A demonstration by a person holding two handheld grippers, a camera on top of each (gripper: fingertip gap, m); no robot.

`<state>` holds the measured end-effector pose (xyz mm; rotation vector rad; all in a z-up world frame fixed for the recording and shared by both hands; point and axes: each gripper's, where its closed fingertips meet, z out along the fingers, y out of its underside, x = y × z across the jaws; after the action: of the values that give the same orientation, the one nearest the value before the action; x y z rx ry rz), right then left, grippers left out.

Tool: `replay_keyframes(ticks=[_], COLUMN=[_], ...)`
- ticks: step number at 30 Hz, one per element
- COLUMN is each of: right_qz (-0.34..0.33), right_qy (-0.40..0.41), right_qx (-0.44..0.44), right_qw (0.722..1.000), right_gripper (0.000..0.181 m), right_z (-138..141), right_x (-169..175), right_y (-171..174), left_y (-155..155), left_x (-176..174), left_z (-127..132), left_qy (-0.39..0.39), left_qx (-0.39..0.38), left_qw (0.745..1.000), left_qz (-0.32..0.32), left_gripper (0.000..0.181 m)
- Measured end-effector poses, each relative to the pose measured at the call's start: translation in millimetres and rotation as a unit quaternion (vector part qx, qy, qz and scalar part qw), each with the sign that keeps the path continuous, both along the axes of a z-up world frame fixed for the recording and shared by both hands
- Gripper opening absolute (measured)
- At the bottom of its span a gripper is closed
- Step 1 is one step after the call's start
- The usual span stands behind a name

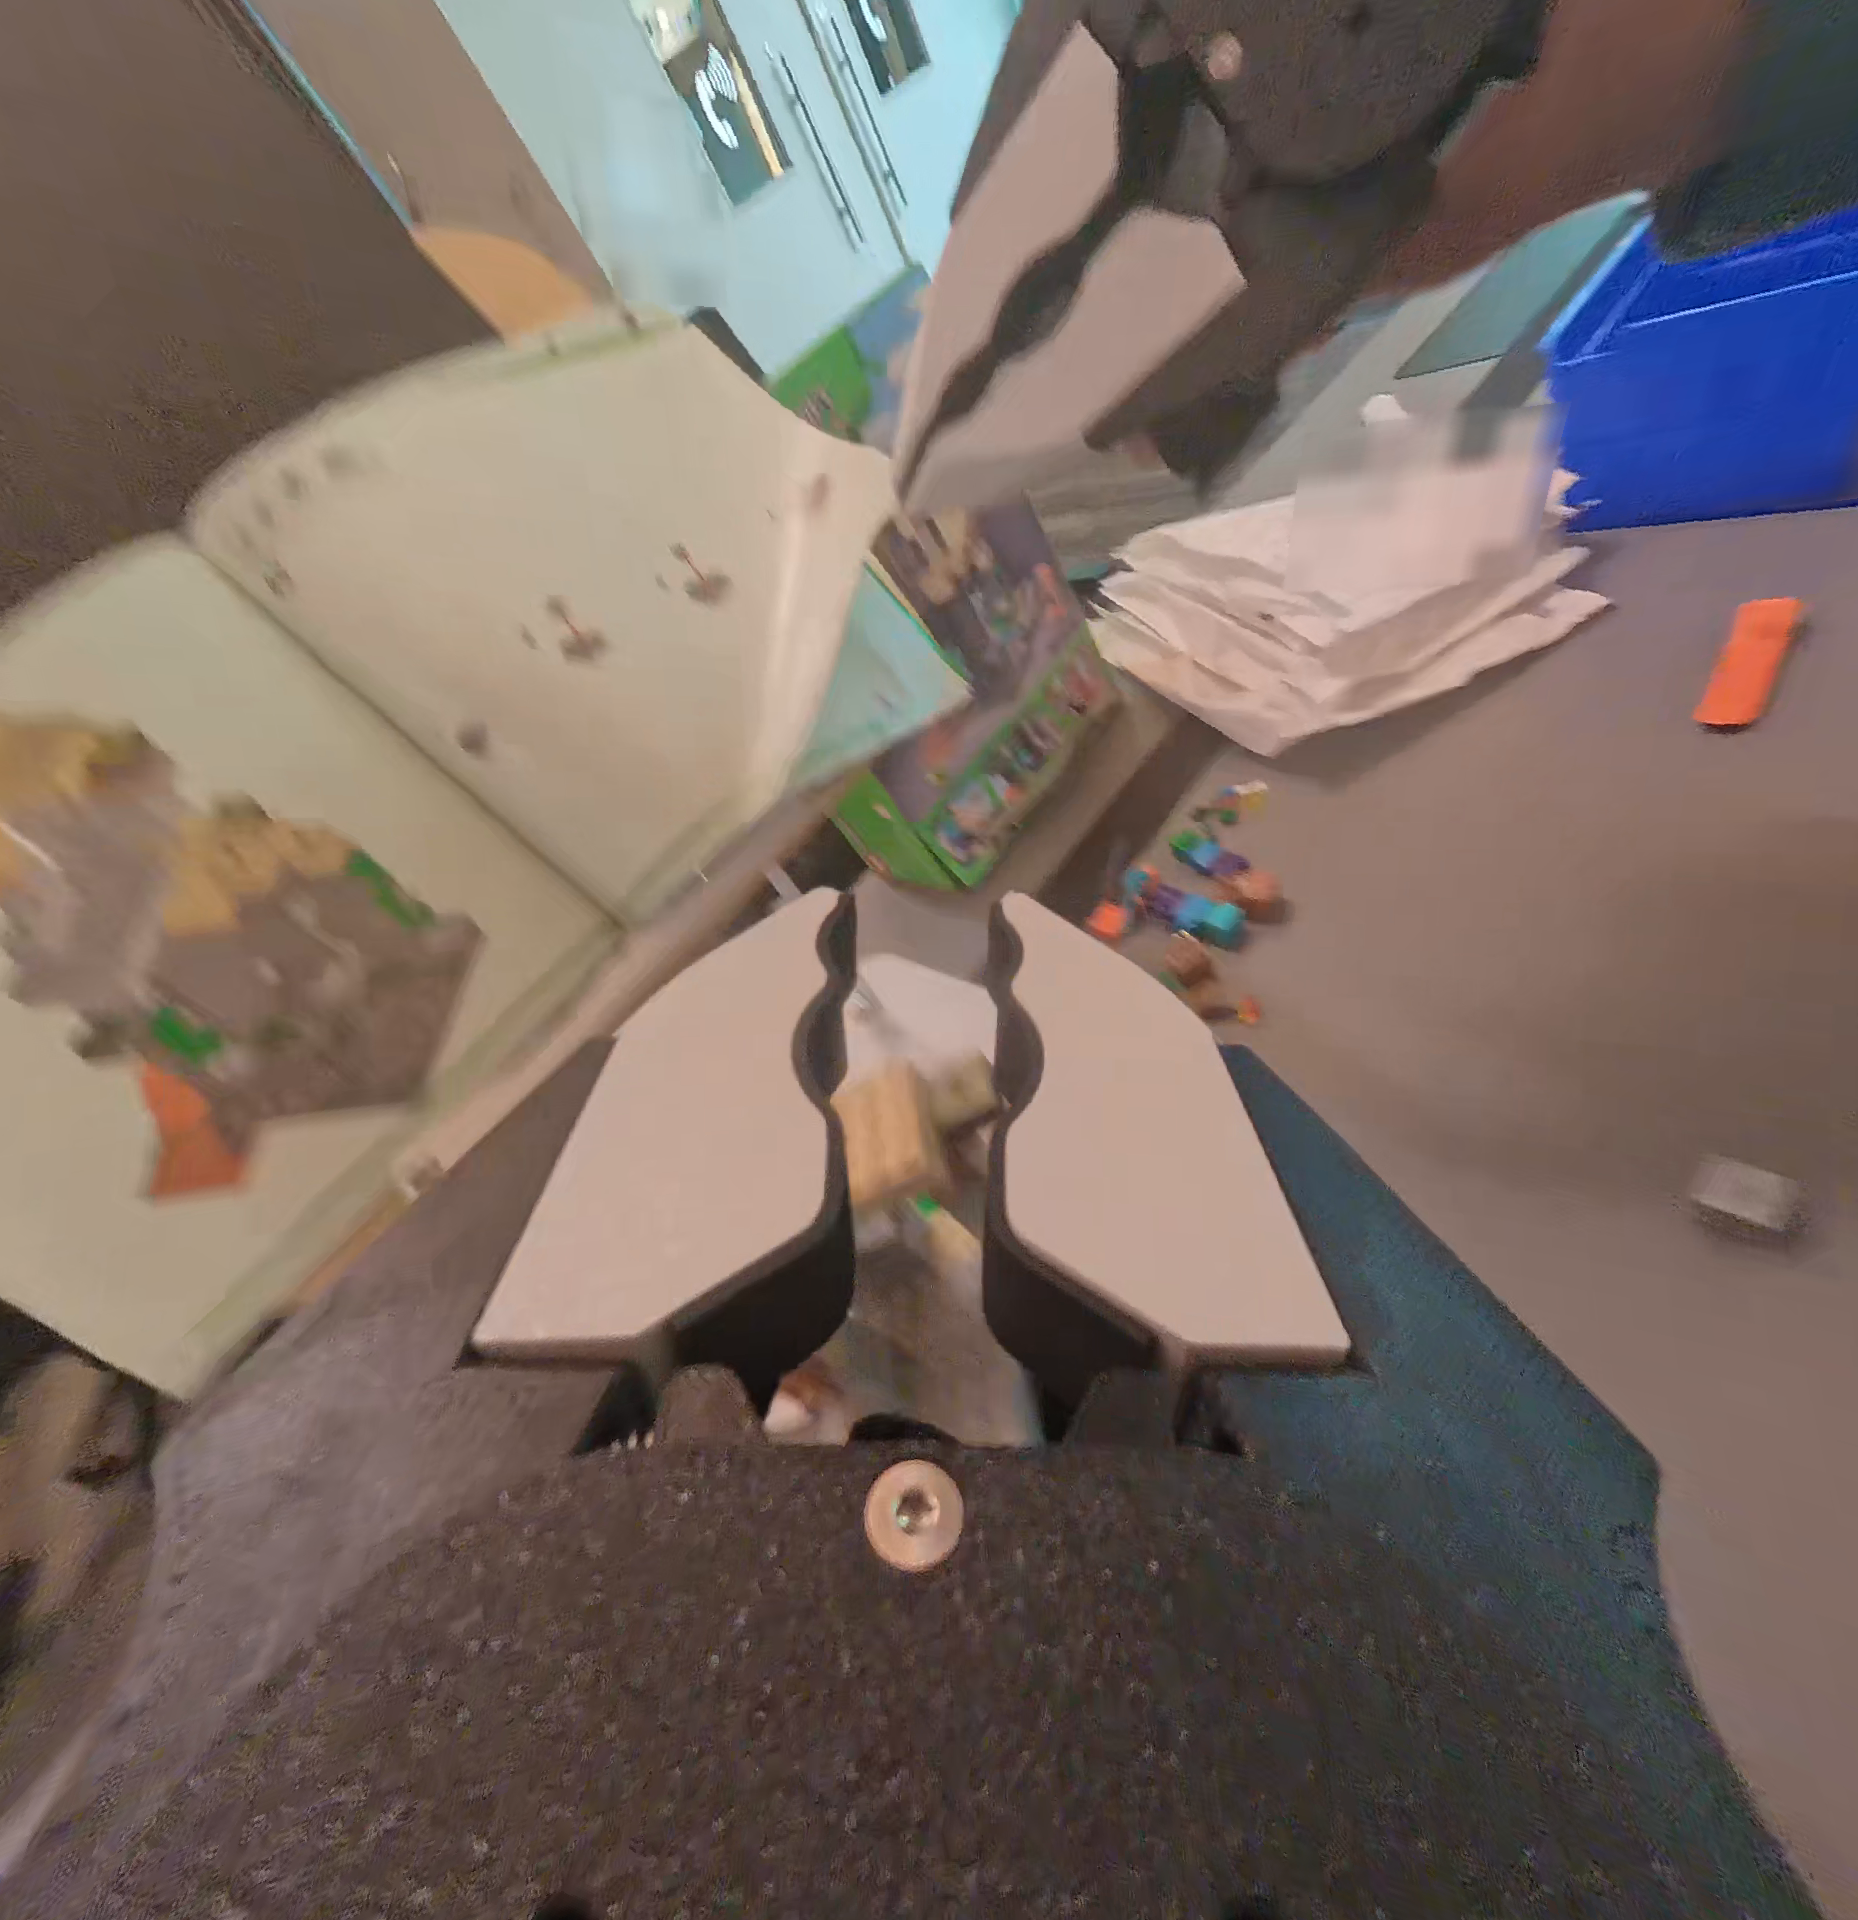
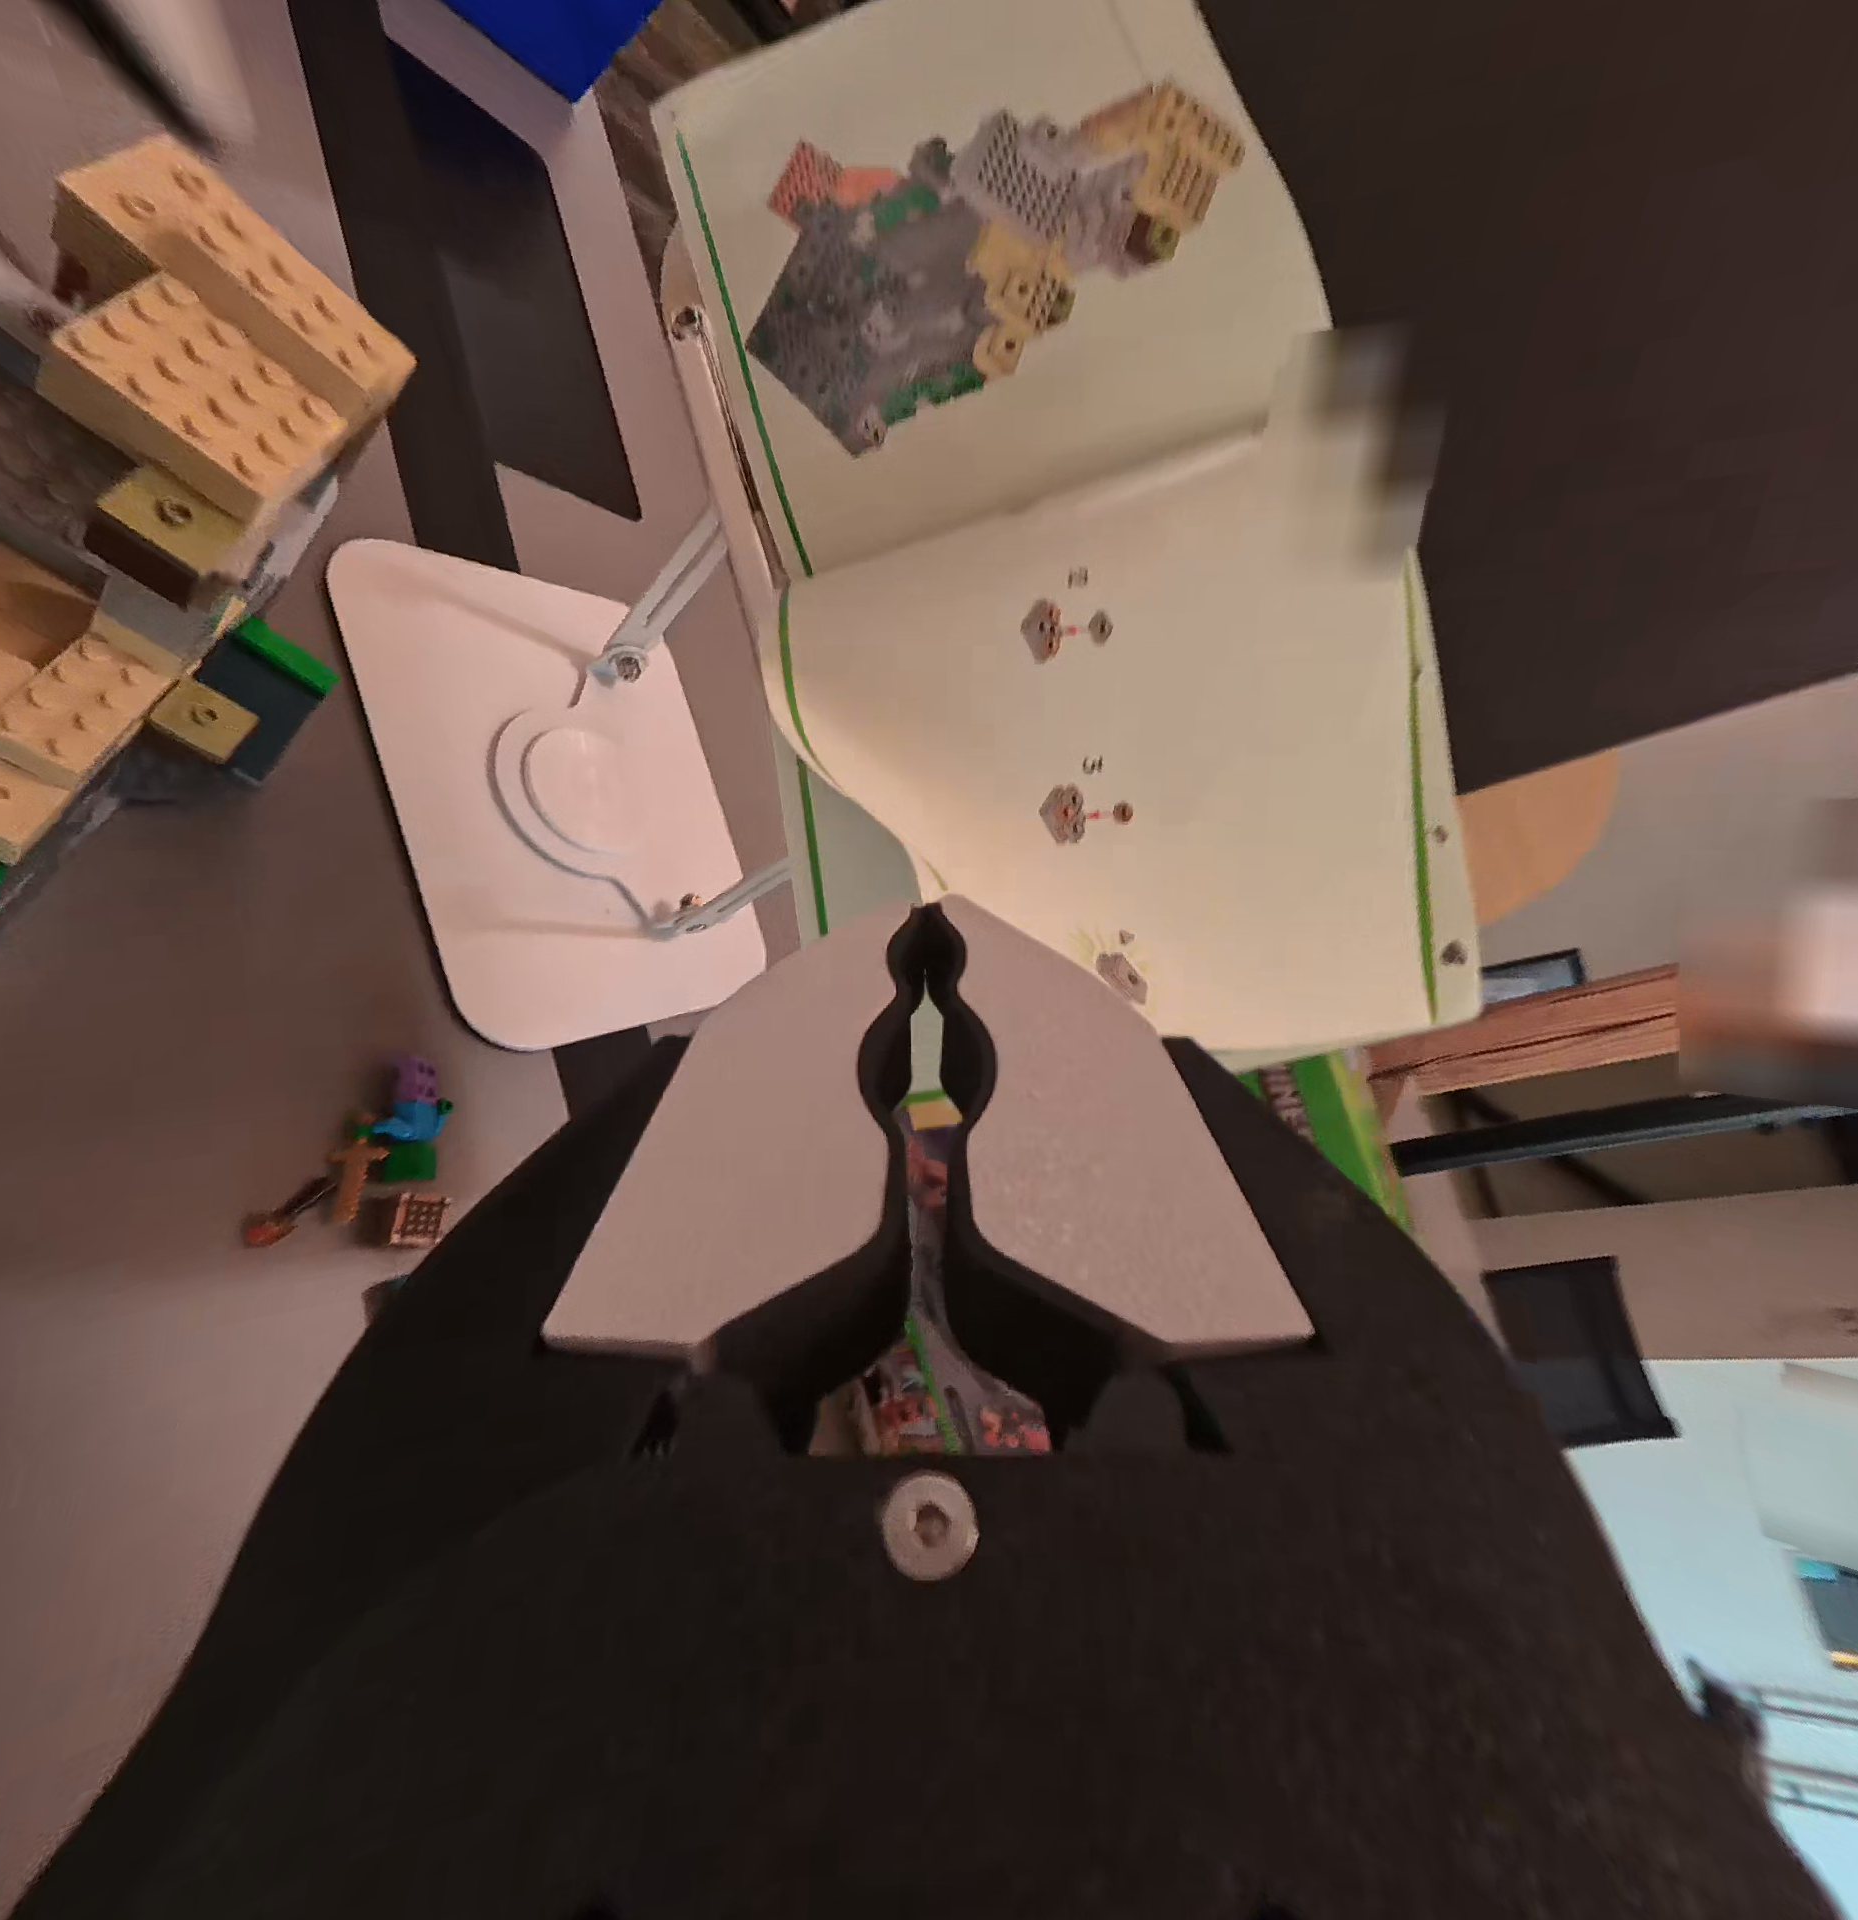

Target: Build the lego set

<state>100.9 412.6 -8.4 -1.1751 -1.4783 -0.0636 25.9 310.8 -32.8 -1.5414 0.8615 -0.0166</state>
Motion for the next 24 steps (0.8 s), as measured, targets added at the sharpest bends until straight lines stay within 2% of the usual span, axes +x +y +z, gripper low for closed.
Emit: replay_keyframes(ticks=[2, 6, 9, 12, 17, 24], right_qz=[0.008, 0.02, 0.04, 0.052, 0.076, 0.045], right_qy=[0.005, 0.01, 0.025, 0.058, 0.151, 0.152], right_qx=[0.022, 0.059, 0.071, 0.076, 0.035, -0.031], right_qw=[1.0, 0.998, 0.996, 0.994, 0.985, 0.987], right_gripper=[0.0, 0.0, 0.0, 0.0, 0.004, 0.014], right_z=[9.1, 25.5, 34.4, 43.4, 57.8, 35.7], right_x=[-8.6, -24.9, -37.8, -46.7, -47.7, -68.0], right_y=[-8.7, -24.2, -36.4, -46.0, -56.6, -19.3], left_y=[27.4, 77.9, 102.0, 104.4, 91.7, 91.4], left_x=[9.3, 28.8, 36.7, 34.9, -2.8, -76.5], left_z=[16.5, 24.7, 33.3, 45.2, 55.6, 48.3], left_qy=[0.041, 0.089, 0.102, 0.071, -0.013, -0.163], left_qx=[0.032, 0.043, 0.078, 0.118, 0.119, 0.06], left_qw=[0.999, 0.995, 0.992, 0.99, 0.992, 0.98], left_qz=[0.007, 0.005, 0.002, 0.007, 0.049, 0.097], left_gripper=[0.03, 0.037, 0.029, 0.0, 0.0, 0.0])
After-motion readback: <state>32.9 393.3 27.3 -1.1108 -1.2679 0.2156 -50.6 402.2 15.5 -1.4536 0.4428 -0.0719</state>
